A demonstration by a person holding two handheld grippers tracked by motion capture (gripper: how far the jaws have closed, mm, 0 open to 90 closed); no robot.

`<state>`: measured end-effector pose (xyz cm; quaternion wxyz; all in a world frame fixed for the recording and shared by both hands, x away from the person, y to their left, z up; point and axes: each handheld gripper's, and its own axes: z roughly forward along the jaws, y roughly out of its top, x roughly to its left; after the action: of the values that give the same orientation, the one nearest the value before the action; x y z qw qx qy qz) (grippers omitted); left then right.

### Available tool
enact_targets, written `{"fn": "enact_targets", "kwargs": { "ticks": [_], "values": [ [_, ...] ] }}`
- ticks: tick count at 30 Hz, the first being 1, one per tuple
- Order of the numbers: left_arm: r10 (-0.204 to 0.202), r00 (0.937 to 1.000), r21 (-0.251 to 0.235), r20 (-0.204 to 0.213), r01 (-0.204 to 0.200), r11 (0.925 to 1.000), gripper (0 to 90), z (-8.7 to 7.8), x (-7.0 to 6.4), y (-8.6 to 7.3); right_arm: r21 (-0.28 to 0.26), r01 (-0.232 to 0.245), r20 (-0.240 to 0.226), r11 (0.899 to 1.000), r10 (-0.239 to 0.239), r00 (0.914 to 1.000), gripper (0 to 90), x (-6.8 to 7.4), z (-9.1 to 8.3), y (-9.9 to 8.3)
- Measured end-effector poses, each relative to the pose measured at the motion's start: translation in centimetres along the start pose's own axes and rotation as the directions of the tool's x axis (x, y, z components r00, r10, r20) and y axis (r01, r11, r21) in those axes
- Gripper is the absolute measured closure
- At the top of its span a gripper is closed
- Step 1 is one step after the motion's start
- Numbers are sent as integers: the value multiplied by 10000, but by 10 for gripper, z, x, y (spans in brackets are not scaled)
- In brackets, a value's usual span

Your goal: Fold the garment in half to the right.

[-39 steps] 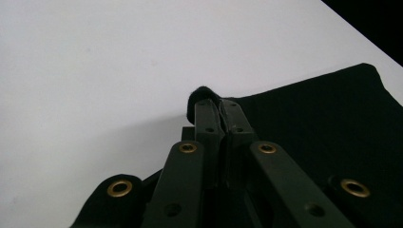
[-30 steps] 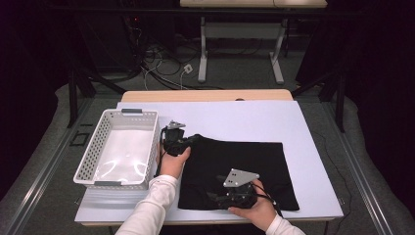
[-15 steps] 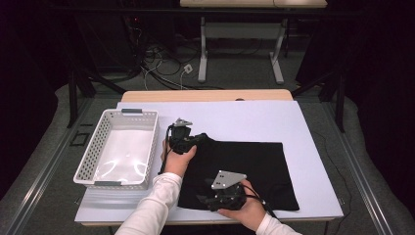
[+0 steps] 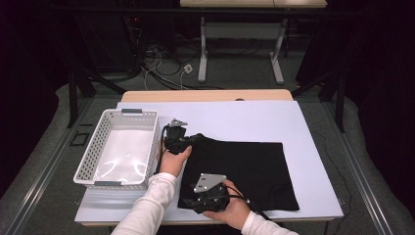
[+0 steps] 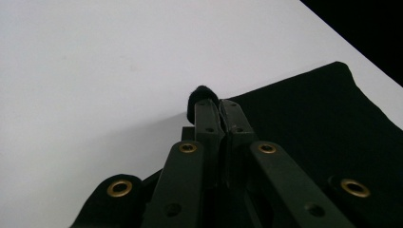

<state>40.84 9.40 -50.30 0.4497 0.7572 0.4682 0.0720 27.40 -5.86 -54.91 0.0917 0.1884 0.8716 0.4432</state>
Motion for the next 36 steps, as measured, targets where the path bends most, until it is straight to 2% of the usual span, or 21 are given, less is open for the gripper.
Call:
{"fn": "enact_targets", "kwargs": {
  "ticks": [6, 14, 16, 18, 22, 24, 27, 31, 36],
  "values": [
    [28, 10000, 13, -15, -28, 10000, 878, 0, 1, 0, 247, 135, -289, 9996, -128, 9995, 470, 5, 11, 0],
    [52, 10000, 53, 5, -52, 10000, 878, 2, 1, 0, 782, 698, -523, 9945, -658, 9965, 474, 14, 18, -7],
    [60, 10000, 62, -18, -59, 10000, 878, 2, 1, 0, 817, 917, -532, 9924, -876, 9947, 506, 16, 20, -8],
    [8, 10000, 73, -41, -8, 10000, 878, 3, 1, -1, 811, 924, -573, 9924, -879, 9945, 542, 17, 19, -8],
    [1, 10000, 71, -77, -1, 10000, 878, 2, 3, 0, 724, 1077, -651, 9915, -1030, 9925, 671, 18, 19, -9],
    [-106, 9999, 37, -108, 107, 9999, 878, 2, 4, 0, 666, 1014, -620, 9926, -973, 9933, 724, 17, 19, -9],
    [-245, 9996, -43, -141, 245, 9997, 878, 1, 7, 1, 673, 926, -444, 9934, -897, 9950, 862, 14, 18, -9],
    [-376, 9991, -109, -212, 374, 9992, 878, -2, 11, 4, 731, 554, -618, 9958, -509, 9968, 875, 9, 19, -7],
    [-531, 9983, -332, -233, 523, 9981, 879, -10, 15, 10, 279, 58, -949, 9996, -31, 9955, 878, 4, 10, -1]
  ]
}}
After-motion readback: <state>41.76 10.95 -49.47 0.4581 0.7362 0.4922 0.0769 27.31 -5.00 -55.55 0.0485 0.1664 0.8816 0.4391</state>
